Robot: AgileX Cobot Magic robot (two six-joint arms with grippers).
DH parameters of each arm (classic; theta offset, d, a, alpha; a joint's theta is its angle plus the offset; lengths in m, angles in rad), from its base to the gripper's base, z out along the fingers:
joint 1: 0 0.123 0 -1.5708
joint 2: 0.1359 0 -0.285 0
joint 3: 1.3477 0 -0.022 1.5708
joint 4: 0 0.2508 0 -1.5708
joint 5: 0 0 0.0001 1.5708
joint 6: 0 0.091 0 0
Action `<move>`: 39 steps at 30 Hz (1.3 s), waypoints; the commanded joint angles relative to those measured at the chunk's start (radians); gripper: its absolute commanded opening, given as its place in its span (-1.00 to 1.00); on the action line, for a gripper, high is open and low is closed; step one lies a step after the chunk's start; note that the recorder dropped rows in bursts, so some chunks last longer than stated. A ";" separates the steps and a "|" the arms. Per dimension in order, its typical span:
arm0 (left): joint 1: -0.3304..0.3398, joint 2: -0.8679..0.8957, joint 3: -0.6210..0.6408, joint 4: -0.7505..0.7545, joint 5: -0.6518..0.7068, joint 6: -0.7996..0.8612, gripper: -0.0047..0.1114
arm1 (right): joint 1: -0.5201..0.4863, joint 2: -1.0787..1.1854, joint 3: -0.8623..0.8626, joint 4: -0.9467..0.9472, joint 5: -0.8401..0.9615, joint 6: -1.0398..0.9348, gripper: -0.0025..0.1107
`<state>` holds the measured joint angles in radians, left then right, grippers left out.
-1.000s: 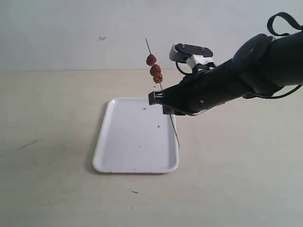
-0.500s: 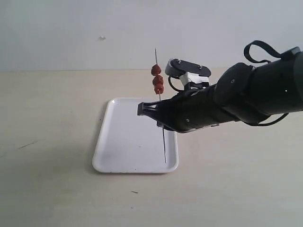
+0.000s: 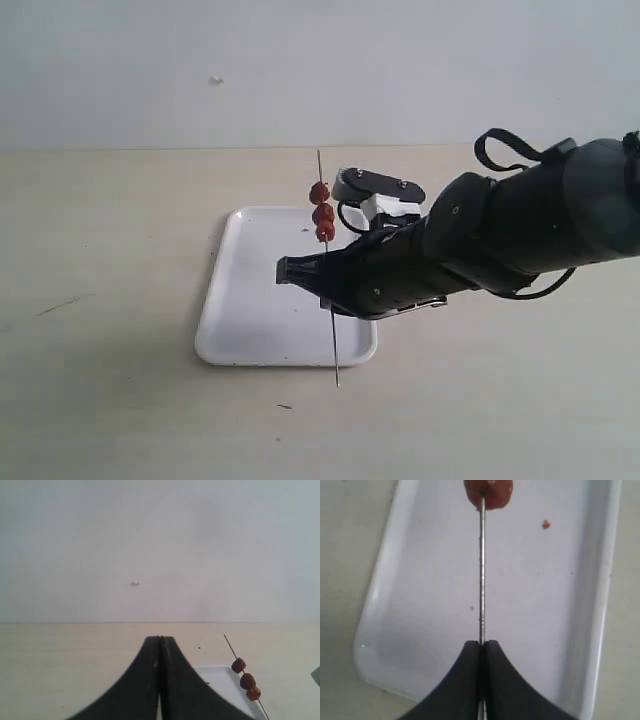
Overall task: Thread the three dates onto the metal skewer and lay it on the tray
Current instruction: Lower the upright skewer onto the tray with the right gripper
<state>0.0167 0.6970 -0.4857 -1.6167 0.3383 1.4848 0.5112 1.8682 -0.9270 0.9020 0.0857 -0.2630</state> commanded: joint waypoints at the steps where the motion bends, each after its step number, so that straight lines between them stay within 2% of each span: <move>1: -0.007 -0.004 0.005 -0.009 0.008 0.006 -0.92 | 0.000 0.038 -0.009 0.003 0.003 0.002 -0.96; 8: -0.007 -0.004 0.005 -0.003 0.008 0.006 -0.92 | 0.000 0.139 -0.150 0.008 0.108 0.003 -0.96; 21: -0.007 -0.004 0.005 -0.001 0.026 0.004 -0.92 | 0.000 0.163 -0.157 0.051 0.085 0.004 -0.94; 32: -0.007 -0.004 0.005 -0.001 0.033 0.004 -0.92 | 0.000 0.163 -0.157 0.042 0.083 -0.001 -0.43; 34: -0.007 -0.004 0.005 -0.001 0.033 0.004 -0.92 | 0.000 0.163 -0.157 0.042 0.083 0.001 -0.37; 39: -0.007 -0.004 0.005 -0.001 0.033 0.004 -0.92 | 0.000 0.161 -0.157 0.037 0.068 -0.005 -0.37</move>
<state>0.0167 0.6970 -0.4857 -1.6146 0.3605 1.4848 0.5112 2.0304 -1.0739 0.9523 0.1760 -0.2527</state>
